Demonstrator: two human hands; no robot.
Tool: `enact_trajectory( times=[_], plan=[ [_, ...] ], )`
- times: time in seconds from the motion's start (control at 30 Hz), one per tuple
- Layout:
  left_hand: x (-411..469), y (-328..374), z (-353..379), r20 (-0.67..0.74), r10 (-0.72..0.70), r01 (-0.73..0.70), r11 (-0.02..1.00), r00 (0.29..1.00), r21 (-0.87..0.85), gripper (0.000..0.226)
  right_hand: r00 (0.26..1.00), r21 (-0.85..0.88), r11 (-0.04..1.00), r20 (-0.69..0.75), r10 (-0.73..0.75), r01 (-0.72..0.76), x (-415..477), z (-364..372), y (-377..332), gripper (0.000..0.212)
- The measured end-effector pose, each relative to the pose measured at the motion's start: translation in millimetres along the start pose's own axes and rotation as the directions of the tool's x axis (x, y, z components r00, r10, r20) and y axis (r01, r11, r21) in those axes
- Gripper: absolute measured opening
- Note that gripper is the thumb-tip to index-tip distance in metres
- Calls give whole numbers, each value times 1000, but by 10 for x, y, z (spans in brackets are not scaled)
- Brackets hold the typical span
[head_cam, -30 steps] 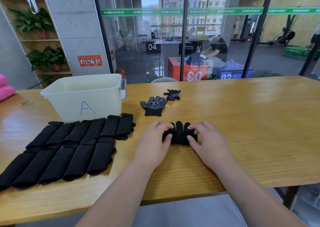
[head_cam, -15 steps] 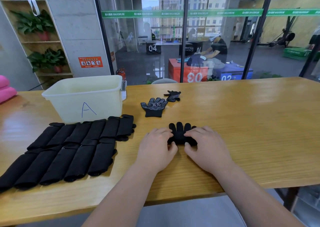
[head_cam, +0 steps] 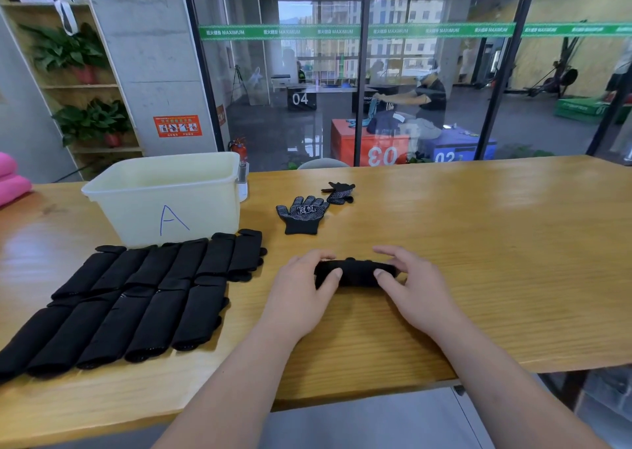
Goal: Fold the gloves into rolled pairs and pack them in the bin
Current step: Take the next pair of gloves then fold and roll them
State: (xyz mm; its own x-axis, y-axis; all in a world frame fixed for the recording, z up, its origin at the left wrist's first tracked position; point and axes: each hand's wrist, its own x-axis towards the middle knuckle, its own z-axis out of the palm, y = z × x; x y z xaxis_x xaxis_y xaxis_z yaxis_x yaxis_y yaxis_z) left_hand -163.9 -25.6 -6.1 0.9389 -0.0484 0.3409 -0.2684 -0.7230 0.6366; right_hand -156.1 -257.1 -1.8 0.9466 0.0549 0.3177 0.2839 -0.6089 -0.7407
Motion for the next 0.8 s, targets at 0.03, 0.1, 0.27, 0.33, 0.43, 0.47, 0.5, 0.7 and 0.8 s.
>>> enact_trajectory(
  times=[0.03,0.1,0.27,0.33,0.43,0.47,0.5,0.7,0.8],
  plan=[
    [2,-5,-4,2,-5,5,1000,1000,-23,32,1000,22,1000,-7,12,-12,5,-2,5,36],
    [3,0,-6,1,-11,11,1000,1000,-18,33,999,-36,999,-24,22,-23,15,14,23,32],
    [26,23,38,-139,114,-89,980,984,177,37,979,-387,922,-180,-95,18,4,109,31,32],
    [28,33,50,-161,210,-167,955,964,245,33,955,-446,894,-242,-171,48,-8,123,26,25],
    [0,45,73,-111,309,-263,914,944,307,34,926,-454,877,-243,-290,156,-26,121,3,23],
    [-11,52,77,-91,323,-278,902,942,330,36,930,-453,869,-191,-314,201,-28,125,-6,26],
    [-19,56,83,-69,327,-284,892,942,352,38,942,-464,854,-108,-319,236,-27,140,-9,30],
    [-58,84,128,2,291,-267,874,957,407,41,983,-486,855,105,-151,183,23,162,-21,42],
    [-63,78,125,0,272,-250,885,962,392,41,980,-455,868,112,-167,200,18,143,-10,41]
  ],
)
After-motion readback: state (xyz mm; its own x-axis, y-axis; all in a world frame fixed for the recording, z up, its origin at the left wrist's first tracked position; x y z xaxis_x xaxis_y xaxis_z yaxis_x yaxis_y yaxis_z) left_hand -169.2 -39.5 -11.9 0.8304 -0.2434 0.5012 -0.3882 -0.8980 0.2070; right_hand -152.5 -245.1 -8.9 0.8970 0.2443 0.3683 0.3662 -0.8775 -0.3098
